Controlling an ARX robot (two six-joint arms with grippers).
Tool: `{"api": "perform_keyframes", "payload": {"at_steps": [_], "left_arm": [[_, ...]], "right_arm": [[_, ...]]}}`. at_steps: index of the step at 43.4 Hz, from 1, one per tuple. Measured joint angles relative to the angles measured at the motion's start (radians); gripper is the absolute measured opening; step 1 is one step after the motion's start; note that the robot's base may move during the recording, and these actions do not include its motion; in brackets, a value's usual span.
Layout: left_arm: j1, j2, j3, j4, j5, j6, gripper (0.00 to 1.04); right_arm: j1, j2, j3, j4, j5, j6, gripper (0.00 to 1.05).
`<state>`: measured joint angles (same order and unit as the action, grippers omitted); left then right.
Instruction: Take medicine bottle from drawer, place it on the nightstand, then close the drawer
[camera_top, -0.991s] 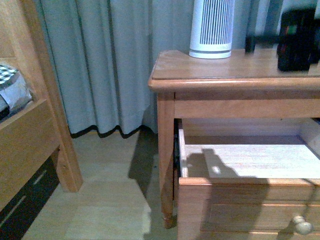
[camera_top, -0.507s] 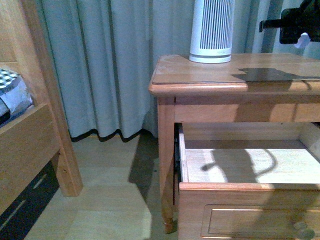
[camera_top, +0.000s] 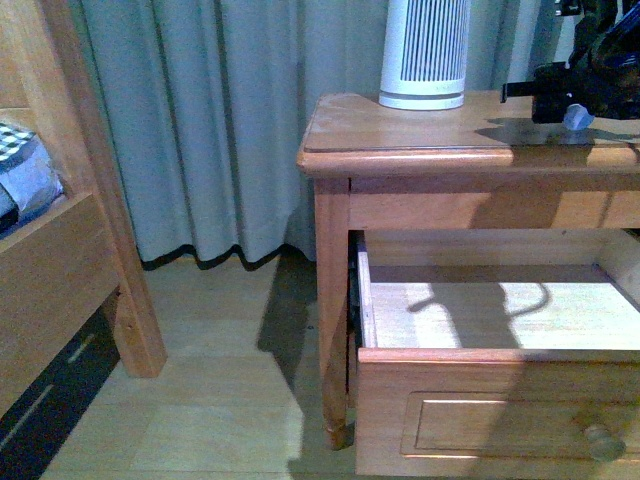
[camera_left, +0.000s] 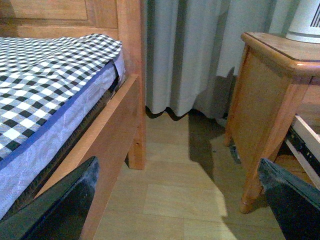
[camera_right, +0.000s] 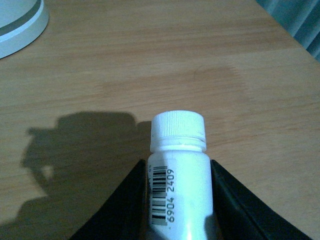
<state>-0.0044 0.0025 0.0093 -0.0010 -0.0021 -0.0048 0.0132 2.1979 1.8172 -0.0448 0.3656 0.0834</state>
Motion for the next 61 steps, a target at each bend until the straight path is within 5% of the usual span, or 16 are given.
{"api": "perform_keyframes", "payload": {"at_steps": [14,25,33,47,53,61], "left_arm": [[0.000,0.000,0.000,0.000,0.000,0.000,0.98],[0.000,0.000,0.000,0.000,0.000,0.000,0.98],[0.000,0.000,0.000,0.000,0.000,0.000,0.98],[0.000,0.000,0.000,0.000,0.000,0.000,0.98],[0.000,0.000,0.000,0.000,0.000,0.000,0.98],[0.000,0.000,0.000,0.000,0.000,0.000,0.98]], "right_arm": [[-0.001,-0.056,-0.071,0.085,-0.003,-0.003,0.99],[-0.001,-0.319,-0.267,0.163,0.037,-0.016,0.98],[0.018,-0.664,-0.625,0.275,0.029,-0.001,0.98],[0.226,-1.188,-1.339,0.287,0.088,0.104,0.98],[0.307,-1.222,-1.511,0.290,0.144,0.192,0.98],[0.324,-1.029,-1.590,0.503,0.169,0.225,0.98]]}}
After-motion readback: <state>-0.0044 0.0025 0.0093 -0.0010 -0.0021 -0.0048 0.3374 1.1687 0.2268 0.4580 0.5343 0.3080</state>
